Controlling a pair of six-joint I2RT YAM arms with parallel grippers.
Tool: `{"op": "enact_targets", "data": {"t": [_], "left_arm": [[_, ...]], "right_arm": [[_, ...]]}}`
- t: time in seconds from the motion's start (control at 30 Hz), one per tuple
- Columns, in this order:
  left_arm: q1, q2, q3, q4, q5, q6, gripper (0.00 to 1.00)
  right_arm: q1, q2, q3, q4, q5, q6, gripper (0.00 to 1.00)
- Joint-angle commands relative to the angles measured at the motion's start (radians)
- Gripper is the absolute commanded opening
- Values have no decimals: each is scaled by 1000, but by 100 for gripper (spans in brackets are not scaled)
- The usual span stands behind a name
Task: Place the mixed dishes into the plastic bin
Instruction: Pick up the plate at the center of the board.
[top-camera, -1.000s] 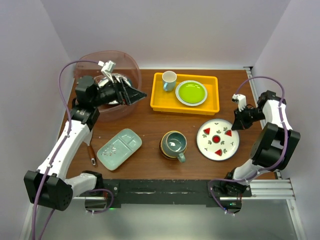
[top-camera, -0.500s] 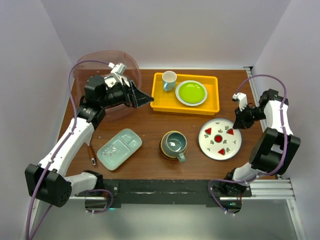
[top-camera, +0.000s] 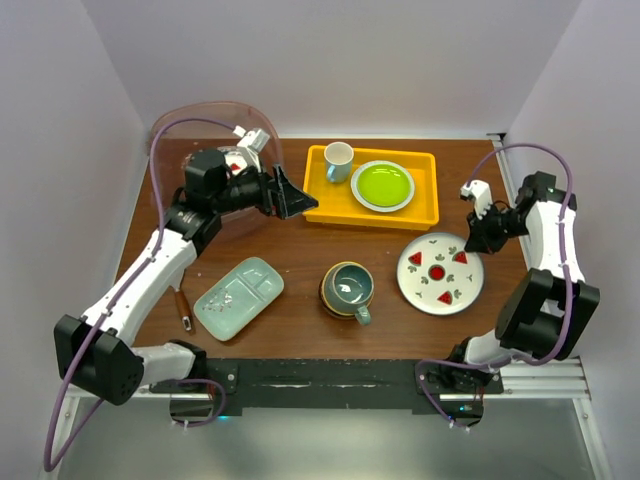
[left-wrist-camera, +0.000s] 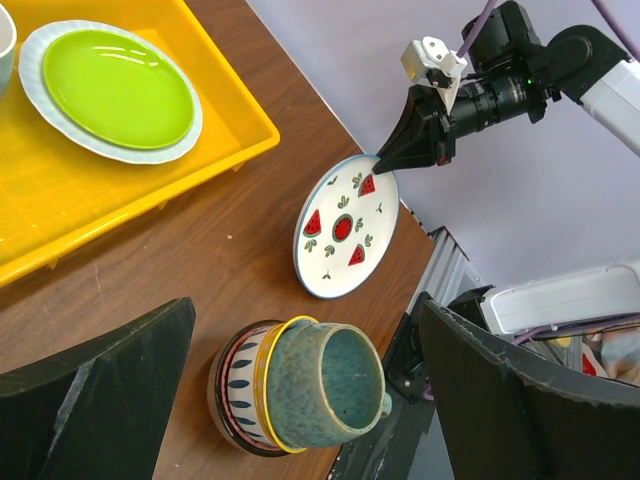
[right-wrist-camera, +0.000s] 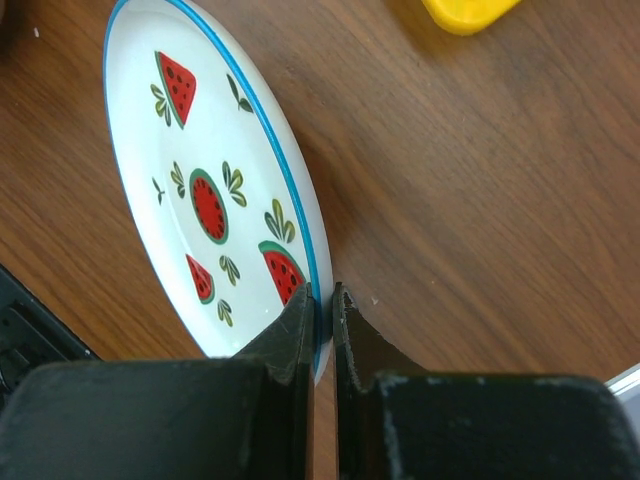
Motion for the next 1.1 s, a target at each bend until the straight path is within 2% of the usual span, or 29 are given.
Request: {"op": "enact_targets", "data": {"t": [0.0,0.37,1.07], "left_arm": [[-25,11,52,3,-22,50,100],[-68,25,51,3,-50,84,100],[-154,71,45,52,-126,96,100]], "right_arm": [[36,-65,54,-28,-64,9,0],[120,-113,65,-3,-53,49,0],[142,-173,123,-34,-87,23,0]]}}
